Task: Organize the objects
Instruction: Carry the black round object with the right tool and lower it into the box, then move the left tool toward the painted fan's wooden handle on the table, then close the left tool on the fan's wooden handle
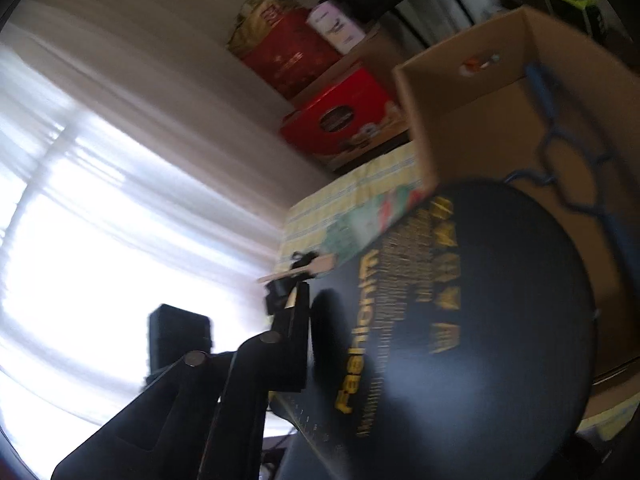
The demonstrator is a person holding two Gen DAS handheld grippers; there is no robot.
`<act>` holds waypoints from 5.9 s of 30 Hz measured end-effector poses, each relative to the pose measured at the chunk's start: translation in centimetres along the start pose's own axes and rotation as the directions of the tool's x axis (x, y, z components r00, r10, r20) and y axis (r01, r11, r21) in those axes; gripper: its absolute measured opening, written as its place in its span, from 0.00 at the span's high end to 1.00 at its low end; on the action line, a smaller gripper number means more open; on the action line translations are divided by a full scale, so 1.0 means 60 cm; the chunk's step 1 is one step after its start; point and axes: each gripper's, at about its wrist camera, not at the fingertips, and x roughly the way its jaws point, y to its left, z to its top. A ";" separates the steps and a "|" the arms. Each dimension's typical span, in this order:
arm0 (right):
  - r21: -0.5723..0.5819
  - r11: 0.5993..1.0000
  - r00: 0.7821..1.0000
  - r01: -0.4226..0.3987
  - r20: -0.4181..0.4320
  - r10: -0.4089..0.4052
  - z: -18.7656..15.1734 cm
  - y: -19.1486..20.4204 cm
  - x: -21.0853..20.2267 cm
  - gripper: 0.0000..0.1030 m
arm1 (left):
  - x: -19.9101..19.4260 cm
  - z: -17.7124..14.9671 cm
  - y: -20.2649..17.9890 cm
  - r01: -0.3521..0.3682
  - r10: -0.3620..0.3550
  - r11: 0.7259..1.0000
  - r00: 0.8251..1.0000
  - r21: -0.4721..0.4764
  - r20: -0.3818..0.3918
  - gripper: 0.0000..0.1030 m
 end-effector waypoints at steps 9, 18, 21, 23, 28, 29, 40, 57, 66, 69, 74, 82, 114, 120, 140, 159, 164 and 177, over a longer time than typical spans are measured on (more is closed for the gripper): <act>0.027 0.995 0.995 0.094 0.041 -0.095 0.040 -0.071 -0.078 0.81 | 0.055 0.014 -0.078 -0.034 0.035 0.996 0.999 0.082 -0.003 0.85; 0.106 0.979 0.980 0.173 0.081 -0.181 0.074 -0.164 -0.172 0.81 | 0.158 0.003 -0.126 -0.072 0.087 0.986 0.992 0.151 -0.096 0.85; 0.125 0.974 0.975 0.189 0.097 -0.202 0.084 -0.191 -0.199 0.81 | 0.199 0.010 -0.144 -0.062 0.086 0.984 0.987 0.165 -0.139 0.85; 0.141 0.972 0.974 0.186 0.104 -0.201 0.084 -0.208 -0.214 0.77 | 0.219 0.013 -0.154 -0.071 0.100 0.980 0.984 0.185 -0.150 0.85; 0.202 0.951 0.951 0.235 0.154 -0.268 0.090 -0.255 -0.253 0.64 | 0.235 0.005 -0.156 -0.132 0.168 0.964 0.976 0.232 -0.142 0.85; 0.204 0.946 0.943 0.253 0.165 -0.288 0.091 -0.263 -0.260 0.65 | 0.238 0.000 -0.156 -0.151 0.190 0.956 0.972 0.251 -0.137 0.86; 0.056 0.896 0.883 0.441 0.152 -0.444 0.081 -0.241 -0.232 0.66 | 0.238 -0.007 -0.215 -0.277 0.325 0.884 0.943 0.377 -0.068 0.86; -0.181 0.814 0.834 0.551 0.111 -0.540 0.058 -0.160 -0.160 0.66 | 0.243 0.031 -0.290 -0.413 0.457 0.767 0.889 0.491 0.034 0.34; -0.233 0.782 0.815 0.578 0.111 -0.569 0.056 -0.131 -0.132 0.45 | 0.216 0.006 -0.273 -0.480 0.523 0.714 0.850 0.511 0.067 0.20; -0.244 0.781 0.817 0.574 0.107 -0.567 0.057 -0.122 -0.125 0.35 | 0.206 0.000 -0.270 -0.509 0.547 0.686 0.832 0.519 0.092 0.12; -0.282 0.777 0.823 0.563 0.103 -0.559 0.055 -0.102 -0.113 0.23 | 0.184 -0.002 -0.258 -0.559 0.574 0.652 0.806 0.512 0.149 0.05; -0.302 0.769 0.821 0.563 0.102 -0.561 0.058 -0.071 -0.085 0.16 | 0.143 0.001 -0.232 -0.597 0.600 0.646 0.782 0.476 0.167 0.00; -0.572 0.742 0.889 0.350 -0.049 -0.456 0.008 0.137 0.211 0.27 | -0.180 0.057 0.066 -0.746 0.720 0.656 0.665 0.116 0.201 0.00; -0.558 0.755 0.877 0.343 -0.097 -0.470 0.008 0.134 0.279 0.38 | -0.189 0.087 0.079 -0.719 0.696 0.690 0.690 0.081 0.198 0.02; -0.490 0.773 0.872 0.404 -0.050 -0.487 -0.099 0.063 0.246 0.45 | -0.135 0.169 0.115 -0.672 0.666 0.740 0.739 0.038 0.105 0.34; -0.482 0.760 0.865 0.437 -0.007 -0.502 -0.105 0.038 0.247 0.46 | -0.172 0.158 0.192 -0.426 0.475 0.863 0.867 -0.273 0.150 0.36; -0.476 0.761 0.861 0.440 -0.015 -0.508 -0.102 0.030 0.258 0.45 | -0.178 0.177 0.218 -0.388 0.454 0.866 0.874 -0.317 0.171 0.36; -0.455 0.773 0.864 0.443 -0.015 -0.504 -0.103 0.022 0.258 0.45 | -0.229 0.131 0.197 -0.363 0.446 0.872 0.866 -0.329 0.226 0.41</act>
